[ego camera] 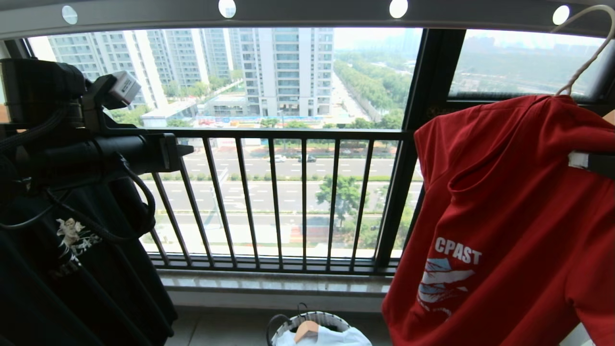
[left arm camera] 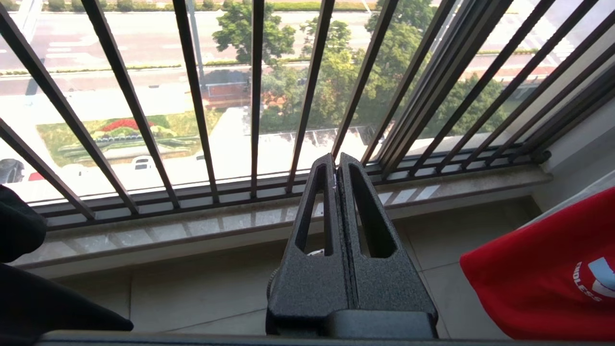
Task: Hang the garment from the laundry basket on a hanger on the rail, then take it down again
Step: Hang the clothes on the clothes rack
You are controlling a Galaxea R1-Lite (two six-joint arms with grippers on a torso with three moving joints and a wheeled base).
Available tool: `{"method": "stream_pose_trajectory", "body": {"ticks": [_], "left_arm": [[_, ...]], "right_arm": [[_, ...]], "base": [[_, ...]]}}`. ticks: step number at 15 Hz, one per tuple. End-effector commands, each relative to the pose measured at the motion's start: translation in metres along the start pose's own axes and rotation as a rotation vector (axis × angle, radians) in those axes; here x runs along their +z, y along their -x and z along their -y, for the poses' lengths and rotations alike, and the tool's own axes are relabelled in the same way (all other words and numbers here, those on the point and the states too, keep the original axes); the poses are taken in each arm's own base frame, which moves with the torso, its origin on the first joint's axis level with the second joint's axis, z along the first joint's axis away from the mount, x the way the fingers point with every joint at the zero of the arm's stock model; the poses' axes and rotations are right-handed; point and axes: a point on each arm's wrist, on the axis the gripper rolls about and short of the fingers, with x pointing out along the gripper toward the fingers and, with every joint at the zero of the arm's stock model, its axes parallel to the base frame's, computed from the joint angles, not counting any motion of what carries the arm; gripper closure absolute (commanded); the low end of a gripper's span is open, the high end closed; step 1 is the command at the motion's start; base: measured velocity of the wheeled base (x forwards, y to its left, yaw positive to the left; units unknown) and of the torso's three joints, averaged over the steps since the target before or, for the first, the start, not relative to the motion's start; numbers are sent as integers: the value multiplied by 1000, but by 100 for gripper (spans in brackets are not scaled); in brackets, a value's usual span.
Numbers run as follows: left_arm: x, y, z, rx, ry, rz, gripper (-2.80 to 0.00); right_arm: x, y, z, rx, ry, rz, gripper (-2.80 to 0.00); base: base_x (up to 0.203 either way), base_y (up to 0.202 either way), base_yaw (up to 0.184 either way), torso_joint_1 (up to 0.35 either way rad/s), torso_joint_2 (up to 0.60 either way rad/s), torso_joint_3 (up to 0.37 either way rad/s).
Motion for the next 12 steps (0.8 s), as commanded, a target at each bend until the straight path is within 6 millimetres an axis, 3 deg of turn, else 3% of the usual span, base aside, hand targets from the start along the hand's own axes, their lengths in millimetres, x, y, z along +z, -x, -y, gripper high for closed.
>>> {"method": "stream_pose_trajectory", "body": {"ticks": [1, 12], "left_arm": [[1, 1, -1, 3, 1, 6, 0], [3, 2, -2, 5, 1, 11, 0]], "right_arm": [[-3, -4, -1, 0, 8, -19, 0], [-19, -10, -3, 3, 30, -79, 0]], "base": [[0, 0, 0, 0, 0, 0], [0, 0, 0, 0, 0, 0]]}}
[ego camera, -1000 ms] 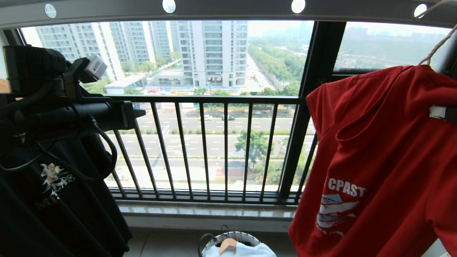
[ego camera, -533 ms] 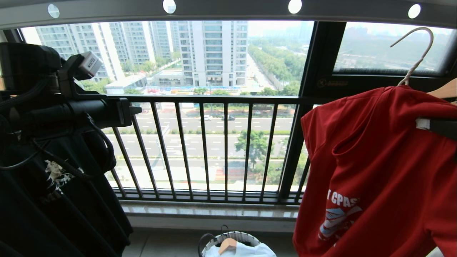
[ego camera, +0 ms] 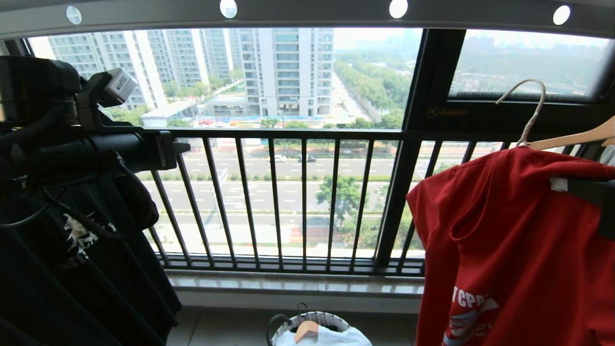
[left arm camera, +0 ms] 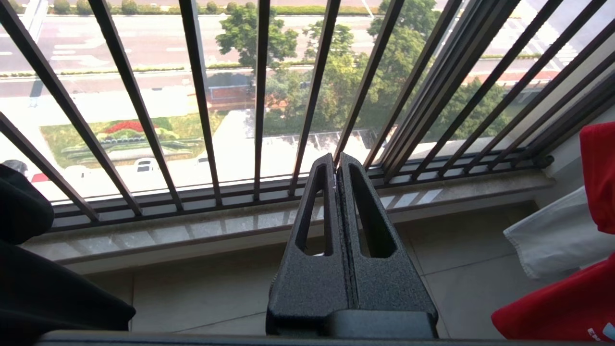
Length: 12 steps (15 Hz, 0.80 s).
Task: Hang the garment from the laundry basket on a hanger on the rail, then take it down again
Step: Hang the clothes on the clothes rack
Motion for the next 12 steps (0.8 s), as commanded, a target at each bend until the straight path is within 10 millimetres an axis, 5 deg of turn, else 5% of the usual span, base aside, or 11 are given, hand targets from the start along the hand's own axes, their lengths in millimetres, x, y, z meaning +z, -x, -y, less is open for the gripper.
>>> {"method": "stream_pose_trajectory", "body": {"ticks": [1, 8, 12], "left_arm": [[1, 1, 0, 0, 0, 3, 0], [1, 1, 0, -1, 0, 3, 0], [0, 1, 0, -2, 0, 2, 0]], "right_arm": [[-1, 1, 0, -1, 1, -2, 0], [3, 17, 4, 3, -21, 68, 0], [0, 49, 11, 1, -38, 150, 0]], "base": [[0, 0, 0, 0, 0, 0], [0, 0, 0, 0, 0, 0], [0, 0, 0, 0, 0, 0]]}}
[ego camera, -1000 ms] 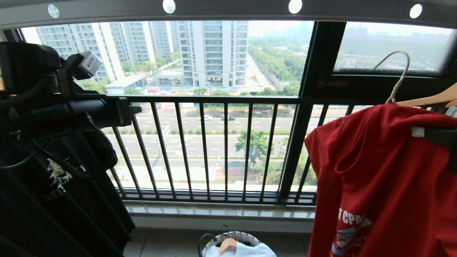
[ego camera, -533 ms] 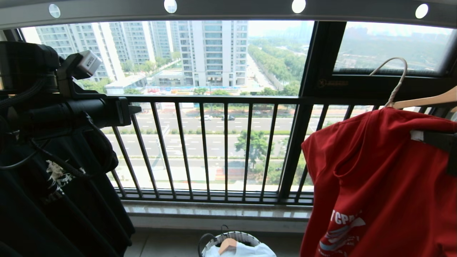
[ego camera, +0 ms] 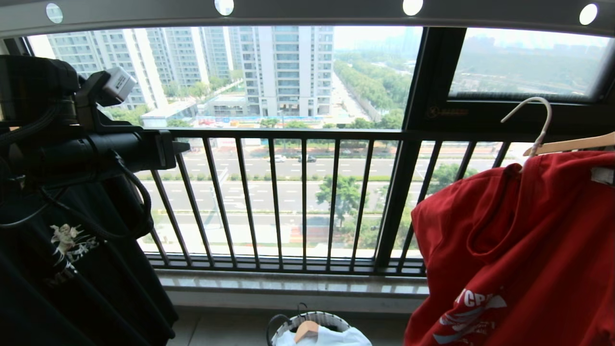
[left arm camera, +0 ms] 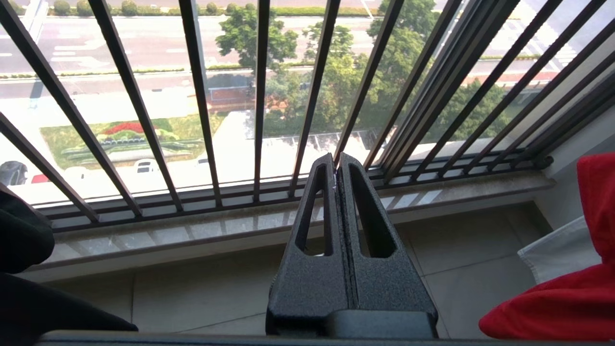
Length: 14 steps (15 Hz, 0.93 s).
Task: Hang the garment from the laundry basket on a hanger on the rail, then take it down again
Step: Hang the clothes on the clothes rack
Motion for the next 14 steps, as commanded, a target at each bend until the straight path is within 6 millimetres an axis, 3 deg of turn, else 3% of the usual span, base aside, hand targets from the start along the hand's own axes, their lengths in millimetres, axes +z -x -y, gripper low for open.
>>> {"method": "stream_pose_trajectory", "body": {"ticks": [1, 4, 8, 14], "left_arm": [[0, 0, 0, -2, 1, -1, 0], [0, 0, 0, -2, 1, -1, 0], [-1, -1, 0, -1, 2, -2, 0], [-1, -1, 0, -4, 2, -6, 0]], "right_arm": [[-1, 22, 5, -1, -13, 59, 0], [-2, 40, 9, 1, -24, 112, 0], [-19, 34, 8, 1, -13, 52, 0], [-18, 32, 6, 34, -9, 51, 0]], "base": [[0, 0, 0, 0, 0, 0], [0, 0, 0, 0, 0, 0], [0, 0, 0, 0, 0, 0], [0, 0, 0, 0, 0, 0]]}}
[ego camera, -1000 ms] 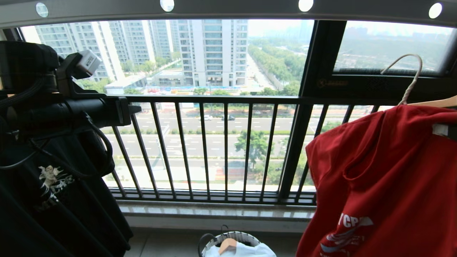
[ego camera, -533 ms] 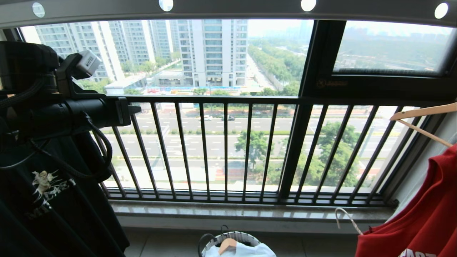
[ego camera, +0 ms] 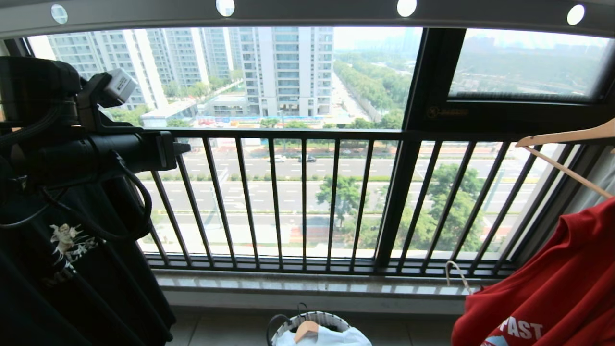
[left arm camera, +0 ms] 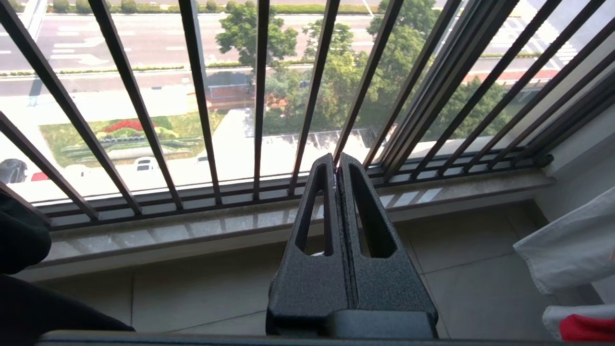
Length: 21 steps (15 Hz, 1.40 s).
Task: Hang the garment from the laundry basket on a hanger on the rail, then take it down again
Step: Hang the clothes on the clothes rack
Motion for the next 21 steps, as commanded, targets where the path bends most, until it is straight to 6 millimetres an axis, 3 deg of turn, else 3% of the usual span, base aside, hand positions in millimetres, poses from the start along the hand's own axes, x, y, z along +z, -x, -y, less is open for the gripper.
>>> {"method": "stream_pose_trajectory", "body": {"ticks": [1, 6, 10, 15, 21], "left_arm": [[0, -1, 0, -3, 2, -2, 0], [-5, 0, 8, -97, 29, -86, 0], [-4, -1, 48, -375, 279, -324, 0], [-44, -34, 99, -501, 399, -568, 0], [-69, -67, 104, -614, 568, -566, 0]], "right_arm": [[0, -1, 0, 15, 1, -2, 0], [3, -7, -2, 52, 19, -11, 0], [6, -14, -5, 80, 38, -4, 0], [7, -30, -10, 157, 41, -9, 0], [5, -79, -27, 242, 47, -44, 0]], "base": [[0, 0, 0, 0, 0, 0], [0, 0, 0, 0, 0, 0], [0, 0, 0, 0, 0, 0], [0, 0, 0, 0, 0, 0], [0, 0, 0, 0, 0, 0]]}}
